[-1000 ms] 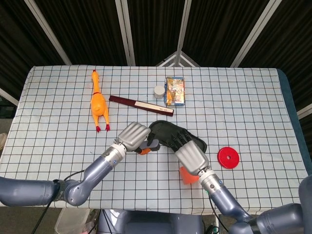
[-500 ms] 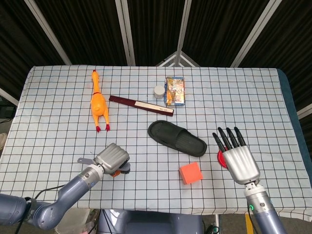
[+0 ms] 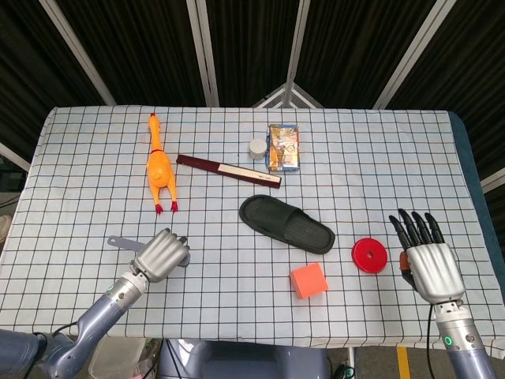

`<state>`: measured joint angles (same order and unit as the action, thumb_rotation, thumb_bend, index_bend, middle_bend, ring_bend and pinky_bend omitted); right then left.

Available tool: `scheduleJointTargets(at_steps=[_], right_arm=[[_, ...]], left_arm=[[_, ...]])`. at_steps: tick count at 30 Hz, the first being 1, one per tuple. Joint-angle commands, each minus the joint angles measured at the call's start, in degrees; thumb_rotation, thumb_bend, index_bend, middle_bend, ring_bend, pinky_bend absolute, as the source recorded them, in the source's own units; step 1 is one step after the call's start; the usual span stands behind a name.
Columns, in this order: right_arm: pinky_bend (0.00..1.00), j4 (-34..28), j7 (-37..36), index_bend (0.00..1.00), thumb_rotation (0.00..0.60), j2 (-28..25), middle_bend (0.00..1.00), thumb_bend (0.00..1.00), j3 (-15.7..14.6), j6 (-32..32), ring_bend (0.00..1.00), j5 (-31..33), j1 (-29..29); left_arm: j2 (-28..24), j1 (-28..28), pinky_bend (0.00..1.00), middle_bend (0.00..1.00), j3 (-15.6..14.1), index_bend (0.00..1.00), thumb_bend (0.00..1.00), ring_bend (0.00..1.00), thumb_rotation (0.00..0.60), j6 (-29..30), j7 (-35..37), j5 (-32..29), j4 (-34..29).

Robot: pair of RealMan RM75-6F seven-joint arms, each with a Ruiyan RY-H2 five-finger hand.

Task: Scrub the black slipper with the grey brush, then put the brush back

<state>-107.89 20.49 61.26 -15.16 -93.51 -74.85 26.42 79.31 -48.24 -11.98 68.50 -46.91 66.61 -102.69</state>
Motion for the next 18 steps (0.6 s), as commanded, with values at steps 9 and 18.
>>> scheduleJointTargets(at_steps=[9, 18], right_arm=[[0.0, 1.44, -1.84, 0.0, 0.6, -0.84, 0.0, 0.78, 3.26, 5.31, 0.0, -0.61, -1.32], [0.0, 1.38, -3.52, 0.0, 0.6, -2.57, 0.0, 0.78, 5.12, 6.49, 0.0, -0.8, -3.52]], left_arm=[[8.7, 6.97, 0.38, 0.44, -2.5, 0.35, 0.18, 0.38, 0.6, 1.81, 5.97, 9.9, 16.27], [8.16, 8.88, 0.24, 0.01, 0.16, 0.0, 0.0, 0.06, 0.6, 1.25, 7.98, 9.41, 13.32]])
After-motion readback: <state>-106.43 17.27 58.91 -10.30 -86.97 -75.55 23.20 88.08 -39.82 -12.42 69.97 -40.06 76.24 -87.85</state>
